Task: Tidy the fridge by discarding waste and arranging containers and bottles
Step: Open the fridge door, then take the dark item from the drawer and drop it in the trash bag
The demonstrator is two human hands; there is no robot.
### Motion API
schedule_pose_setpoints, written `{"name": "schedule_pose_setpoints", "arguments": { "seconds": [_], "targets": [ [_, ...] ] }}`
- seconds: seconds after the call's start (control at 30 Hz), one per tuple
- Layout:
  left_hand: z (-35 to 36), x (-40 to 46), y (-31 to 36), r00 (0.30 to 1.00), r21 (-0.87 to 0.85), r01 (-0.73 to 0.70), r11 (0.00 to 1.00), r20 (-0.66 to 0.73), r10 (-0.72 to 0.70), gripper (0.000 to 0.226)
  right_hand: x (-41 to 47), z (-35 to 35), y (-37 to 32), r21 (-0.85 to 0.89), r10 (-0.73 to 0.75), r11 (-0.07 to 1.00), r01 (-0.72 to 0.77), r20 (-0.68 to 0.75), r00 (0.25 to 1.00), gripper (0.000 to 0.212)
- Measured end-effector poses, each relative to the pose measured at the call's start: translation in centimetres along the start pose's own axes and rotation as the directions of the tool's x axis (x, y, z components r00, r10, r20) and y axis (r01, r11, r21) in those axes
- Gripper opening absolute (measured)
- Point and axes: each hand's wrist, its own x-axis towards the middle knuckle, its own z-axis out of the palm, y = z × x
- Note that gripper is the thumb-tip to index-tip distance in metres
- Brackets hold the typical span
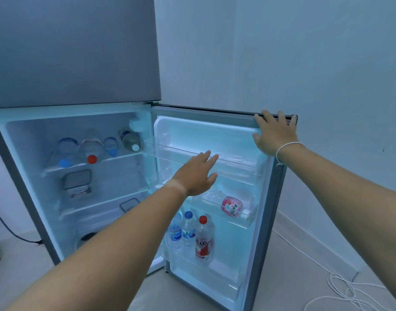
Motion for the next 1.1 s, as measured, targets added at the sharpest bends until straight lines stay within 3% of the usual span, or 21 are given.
{"name": "schedule_pose_setpoints", "arguments": {
  "seconds": [0.17,0.5,0.83,1.1],
  "targets": [
    [-0.8,-2.0,-2.5,0.997,-0.008,0.080,0.997,0.003,-0.080,0.059,-0.7,-0.3,-3.9,0.118,-0.117,0.985,0.127,-0.089,0.989,0.054],
    [-3.5,-10.8,-10.4,0.937,0.007,0.349,0.937,0.004,-0.349,0.058,-4.1,0.6,-16.8,0.187,-0.462,0.871,0.454,-0.002,0.887,0.053],
    [-2.8,-18.6,-17.6,0.821,-0.020,0.571,0.821,0.041,-0.570,0.059,-6.8,4.6,-25.3,0.306,-0.592,0.787,0.535,0.136,0.794,0.054],
    [3.0,-20.6,-23.4,0.732,-0.054,0.679,0.732,0.128,-0.669,0.057,-7.8,12.3,-30.9,0.444,-0.621,0.757,0.479,0.262,0.739,0.052]
  ]
}}
